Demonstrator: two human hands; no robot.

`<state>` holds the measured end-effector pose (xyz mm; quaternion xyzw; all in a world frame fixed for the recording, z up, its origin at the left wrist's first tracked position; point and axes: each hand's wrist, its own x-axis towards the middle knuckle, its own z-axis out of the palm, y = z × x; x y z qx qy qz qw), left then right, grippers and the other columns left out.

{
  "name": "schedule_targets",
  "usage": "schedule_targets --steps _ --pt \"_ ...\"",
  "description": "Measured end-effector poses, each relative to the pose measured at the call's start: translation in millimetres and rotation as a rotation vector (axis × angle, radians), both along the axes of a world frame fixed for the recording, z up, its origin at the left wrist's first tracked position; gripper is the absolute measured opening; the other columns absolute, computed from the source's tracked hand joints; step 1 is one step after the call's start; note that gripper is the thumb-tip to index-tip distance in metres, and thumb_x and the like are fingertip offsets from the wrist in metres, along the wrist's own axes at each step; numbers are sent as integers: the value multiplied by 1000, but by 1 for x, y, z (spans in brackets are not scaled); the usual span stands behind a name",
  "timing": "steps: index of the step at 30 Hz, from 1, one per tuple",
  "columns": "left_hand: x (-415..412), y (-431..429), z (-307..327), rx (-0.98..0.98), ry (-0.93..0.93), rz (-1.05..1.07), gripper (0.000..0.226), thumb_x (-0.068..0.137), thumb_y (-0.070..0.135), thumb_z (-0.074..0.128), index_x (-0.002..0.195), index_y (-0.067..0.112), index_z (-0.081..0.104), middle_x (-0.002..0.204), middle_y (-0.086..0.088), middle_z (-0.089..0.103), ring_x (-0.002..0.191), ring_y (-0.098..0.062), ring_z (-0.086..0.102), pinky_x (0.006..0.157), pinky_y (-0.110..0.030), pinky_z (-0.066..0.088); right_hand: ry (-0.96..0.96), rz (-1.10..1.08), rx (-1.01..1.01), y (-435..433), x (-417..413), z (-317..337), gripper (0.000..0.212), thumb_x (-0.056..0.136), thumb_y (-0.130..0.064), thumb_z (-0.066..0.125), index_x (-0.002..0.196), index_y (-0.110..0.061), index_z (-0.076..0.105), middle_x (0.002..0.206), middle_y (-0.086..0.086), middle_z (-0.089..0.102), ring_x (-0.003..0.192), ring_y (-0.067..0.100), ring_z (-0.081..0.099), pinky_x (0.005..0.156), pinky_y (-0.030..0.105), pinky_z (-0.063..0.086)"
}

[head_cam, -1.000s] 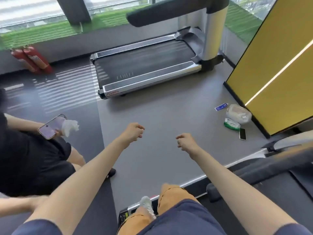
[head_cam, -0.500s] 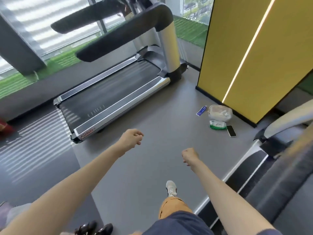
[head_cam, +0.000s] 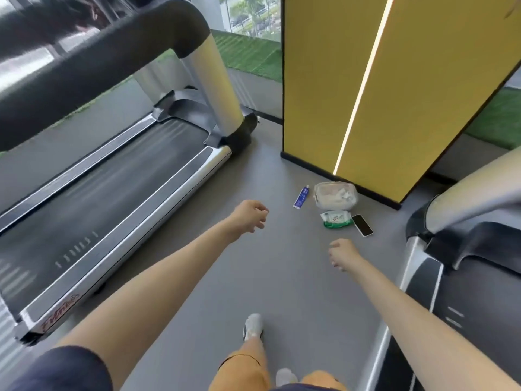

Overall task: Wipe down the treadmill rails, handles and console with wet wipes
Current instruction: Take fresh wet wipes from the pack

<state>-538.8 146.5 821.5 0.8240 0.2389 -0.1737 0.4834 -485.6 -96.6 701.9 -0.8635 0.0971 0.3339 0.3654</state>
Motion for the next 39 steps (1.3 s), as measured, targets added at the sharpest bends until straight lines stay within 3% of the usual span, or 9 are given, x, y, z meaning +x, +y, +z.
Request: schedule_targets --steps 7,11,14,17,22,26,30,34,39 --pt "135 20 -21 -23 49 -257 16 98 14 41 106 13 55 91 -5 56 77 -15 57 62 -23 41 -17 -271 -117 -27 65 8 68 89 -9 43 150 -19 16 103 12 52 82 27 50 54 26 37" --pt "197 14 -26 -27 57 -363 22 98 15 43 116 9 55 99 -8 58 85 -18 58 65 -24 43 26 -353 -185 -36 84 12 70 90 -11 45 152 -18 14 127 15 53 95 26 51 73 30 45" --pt "251 1 -35 -21 60 -412 24 98 15 44 117 7 55 100 -9 60 83 -17 58 63 -23 43 -9 -442 -156 -42 108 22 73 89 -9 43 152 -23 9 133 17 51 95 27 57 70 32 47" --pt "296 -24 -50 -34 107 -443 29 94 13 45 121 7 54 94 -8 61 76 -17 58 60 -24 41 -73 -582 -140 -54 130 21 83 92 -5 41 151 -30 -12 134 18 48 80 27 61 57 28 41" --pt "352 -75 -92 -33 143 -515 52 93 12 47 141 22 31 97 -8 58 73 -15 57 58 -23 41 7 -650 -135 -85 168 -22 90 93 -8 42 146 -22 -29 126 21 55 75 26 60 59 27 44" --pt "399 -99 -142 44 127 -566 56 95 14 48 145 22 26 110 -10 55 76 -13 59 58 -21 43 53 -664 -93 -105 213 -68 91 92 -6 42 146 -27 -29 126 20 54 80 29 62 57 27 44" --pt "433 -107 -188 122 175 -570 55 95 16 47 146 25 27 108 -10 54 80 -18 61 61 -22 44 78 -606 -97 -109 253 -104 91 92 -7 41 145 -33 -28 91 16 59 70 28 57 63 37 49" --pt "468 -109 -243 206 241 -668 55 95 15 44 146 26 25 112 -12 55 90 -24 63 76 -31 47 139 -524 -123 -108 290 -151 83 93 -8 40 150 -29 -17 88 9 56 66 25 53 58 32 42" --pt "521 -121 -331 272 239 -788 51 98 20 45 146 24 27 122 -14 55 108 -27 57 86 -32 45 229 -430 -186 -103 350 -238 63 92 -7 38 151 -14 17 137 14 48 120 33 50 95 38 43"
